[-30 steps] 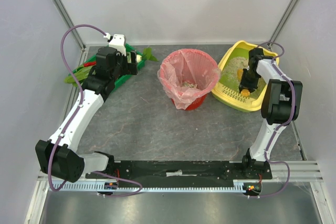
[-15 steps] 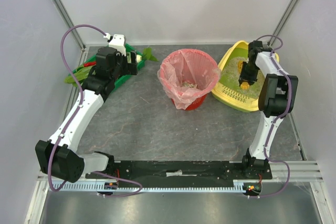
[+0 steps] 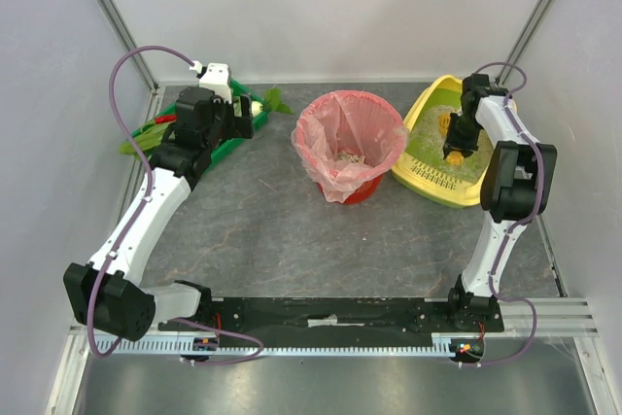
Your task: Clean the litter box
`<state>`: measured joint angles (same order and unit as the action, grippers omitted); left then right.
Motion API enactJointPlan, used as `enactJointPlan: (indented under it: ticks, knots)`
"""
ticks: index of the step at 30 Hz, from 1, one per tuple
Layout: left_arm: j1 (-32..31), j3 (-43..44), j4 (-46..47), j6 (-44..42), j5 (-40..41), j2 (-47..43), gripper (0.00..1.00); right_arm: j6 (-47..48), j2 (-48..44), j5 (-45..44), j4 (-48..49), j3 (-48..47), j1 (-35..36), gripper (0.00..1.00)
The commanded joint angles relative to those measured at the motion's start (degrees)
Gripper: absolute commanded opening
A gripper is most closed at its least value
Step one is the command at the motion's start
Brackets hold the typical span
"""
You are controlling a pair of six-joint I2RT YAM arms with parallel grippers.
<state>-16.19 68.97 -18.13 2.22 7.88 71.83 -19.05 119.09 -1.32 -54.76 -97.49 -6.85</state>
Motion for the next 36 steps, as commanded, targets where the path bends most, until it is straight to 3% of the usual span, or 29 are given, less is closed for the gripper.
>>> enactJointPlan:
  ticks: [1, 8, 20, 36]
  knots:
    - [0.3, -0.7, 1.9, 0.3, 2.0, -2.0, 0.95, 2.2, -6.3, -2.0, -4.4, -2.0, -0.2, 0.0]
    - [0.3, -0.5, 3.0, -1.9, 2.1, -1.1, 0.95, 3.2, -6.0, 0.9, -9.7, -2.8, -2.0, 0.0]
    - [0.3, -5.8, 5.6, -3.4, 1.0, -3.9, 0.95, 7.3, 2.3, 3.5, -19.5, -14.1, -2.8, 0.0]
    - [0.3, -5.2, 4.2, -2.9, 0.8, -4.9, 0.95, 6.7, 8.8, 1.7, -12.8, -13.6, -2.9, 0.0]
